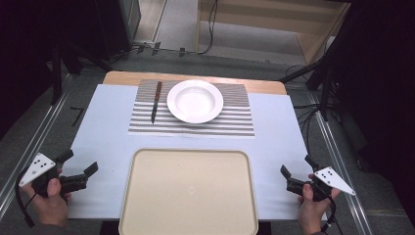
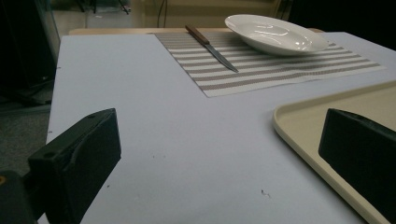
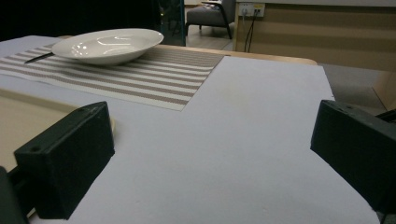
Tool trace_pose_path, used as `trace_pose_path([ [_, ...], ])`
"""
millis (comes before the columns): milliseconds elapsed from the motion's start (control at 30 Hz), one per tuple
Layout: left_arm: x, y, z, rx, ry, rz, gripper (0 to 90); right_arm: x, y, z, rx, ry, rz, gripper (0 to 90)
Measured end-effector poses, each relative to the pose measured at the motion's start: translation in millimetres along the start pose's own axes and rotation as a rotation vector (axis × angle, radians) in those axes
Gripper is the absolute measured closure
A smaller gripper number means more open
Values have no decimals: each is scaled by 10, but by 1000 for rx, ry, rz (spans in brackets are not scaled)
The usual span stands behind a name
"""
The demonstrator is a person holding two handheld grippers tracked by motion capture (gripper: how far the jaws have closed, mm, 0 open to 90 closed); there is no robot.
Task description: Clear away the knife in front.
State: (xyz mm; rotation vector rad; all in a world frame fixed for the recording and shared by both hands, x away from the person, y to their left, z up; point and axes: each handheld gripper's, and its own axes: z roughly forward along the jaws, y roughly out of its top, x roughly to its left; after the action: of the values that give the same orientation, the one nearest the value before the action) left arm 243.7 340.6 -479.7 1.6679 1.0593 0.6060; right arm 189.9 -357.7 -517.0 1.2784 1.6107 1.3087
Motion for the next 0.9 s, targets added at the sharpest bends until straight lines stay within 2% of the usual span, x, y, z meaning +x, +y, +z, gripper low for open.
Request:
trace_pose_path([
  [133, -48, 85, 20, 14, 3, 8, 0, -3, -3, 1, -3, 7, -3, 0],
  [333, -110, 195, 13, -4, -8, 0, 0, -14, -9, -10, -8, 20, 7, 0],
  [567, -158, 301, 61, 3, -11, 5, 0, -11, -9, -2, -7, 27, -5, 0],
  [700, -172, 426, 98, 3, -17, 15, 0, -7, -10, -2, -6, 32, -8, 0],
  [733, -176, 501, 126, 6, -24, 13, 0, -8, -10, -1, -6, 31, -10, 0],
  [767, -176, 501, 126, 6, -24, 13, 0, -8, -10, -1, -6, 31, -10, 0],
  [900, -215, 688, 234, 11, -50, 22, 0, -4, -11, -1, -2, 32, -7, 0],
])
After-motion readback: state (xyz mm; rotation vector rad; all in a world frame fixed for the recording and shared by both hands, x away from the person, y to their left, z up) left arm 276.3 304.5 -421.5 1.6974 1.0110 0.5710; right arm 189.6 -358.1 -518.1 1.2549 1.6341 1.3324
